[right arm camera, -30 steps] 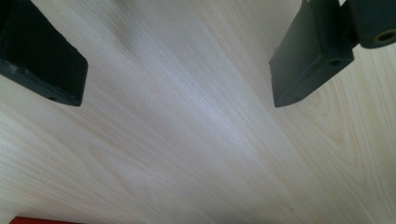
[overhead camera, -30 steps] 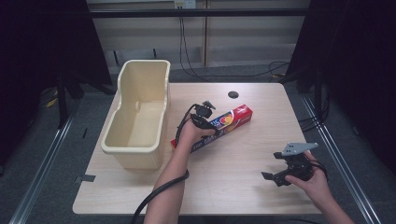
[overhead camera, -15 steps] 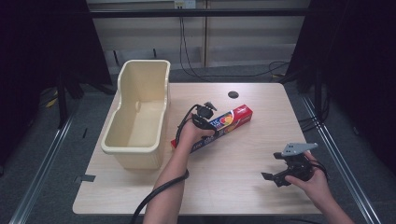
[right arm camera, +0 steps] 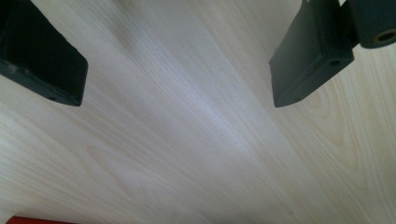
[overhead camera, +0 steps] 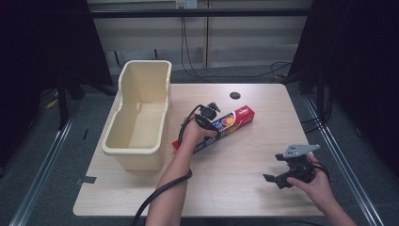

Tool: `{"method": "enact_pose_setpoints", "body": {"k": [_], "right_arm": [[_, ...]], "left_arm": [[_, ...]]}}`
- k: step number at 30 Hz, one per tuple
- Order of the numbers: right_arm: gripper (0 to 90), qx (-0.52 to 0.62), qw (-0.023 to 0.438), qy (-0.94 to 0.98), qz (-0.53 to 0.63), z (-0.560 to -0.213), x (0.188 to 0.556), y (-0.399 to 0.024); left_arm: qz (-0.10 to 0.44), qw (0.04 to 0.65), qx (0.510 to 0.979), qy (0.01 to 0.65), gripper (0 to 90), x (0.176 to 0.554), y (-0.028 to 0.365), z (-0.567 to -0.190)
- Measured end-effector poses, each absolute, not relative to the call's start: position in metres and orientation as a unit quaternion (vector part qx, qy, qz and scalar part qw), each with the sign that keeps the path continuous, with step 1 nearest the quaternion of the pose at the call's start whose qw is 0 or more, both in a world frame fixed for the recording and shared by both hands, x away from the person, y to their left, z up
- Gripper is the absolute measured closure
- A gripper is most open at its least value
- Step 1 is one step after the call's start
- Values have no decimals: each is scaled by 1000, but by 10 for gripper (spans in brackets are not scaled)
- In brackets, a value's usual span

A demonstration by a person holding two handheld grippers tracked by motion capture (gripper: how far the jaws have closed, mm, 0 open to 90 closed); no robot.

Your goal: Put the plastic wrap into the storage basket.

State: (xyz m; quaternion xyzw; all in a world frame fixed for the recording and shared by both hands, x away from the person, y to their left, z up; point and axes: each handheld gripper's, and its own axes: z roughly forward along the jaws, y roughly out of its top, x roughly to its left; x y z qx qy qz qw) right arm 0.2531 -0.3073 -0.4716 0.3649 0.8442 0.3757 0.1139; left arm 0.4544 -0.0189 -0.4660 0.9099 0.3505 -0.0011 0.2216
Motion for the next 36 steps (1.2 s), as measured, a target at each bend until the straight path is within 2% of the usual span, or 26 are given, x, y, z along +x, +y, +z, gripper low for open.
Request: {"method": "enact_pose_setpoints", "body": {"k": [7,13,21,27,36], "right_arm": [[42,364,118,844,375,-471,253,-309],[42,367,119,844,374,-471,253,-309],[42,364,115,846,373,-472,252,-308],[42,369,118,843,373,-471,252,-309],[42,366,121,844,374,-472,252,-311]], "left_arm": [[-23,195,910,365,341,449,-22,-463],[-14,166,919,357,333,448,-30,-460],[-19,171,918,356,322,451,-32,-466],[-20,165,923,348,368,452,-34,-464],[-48,143,910,387,402,447,-38,-454]]}}
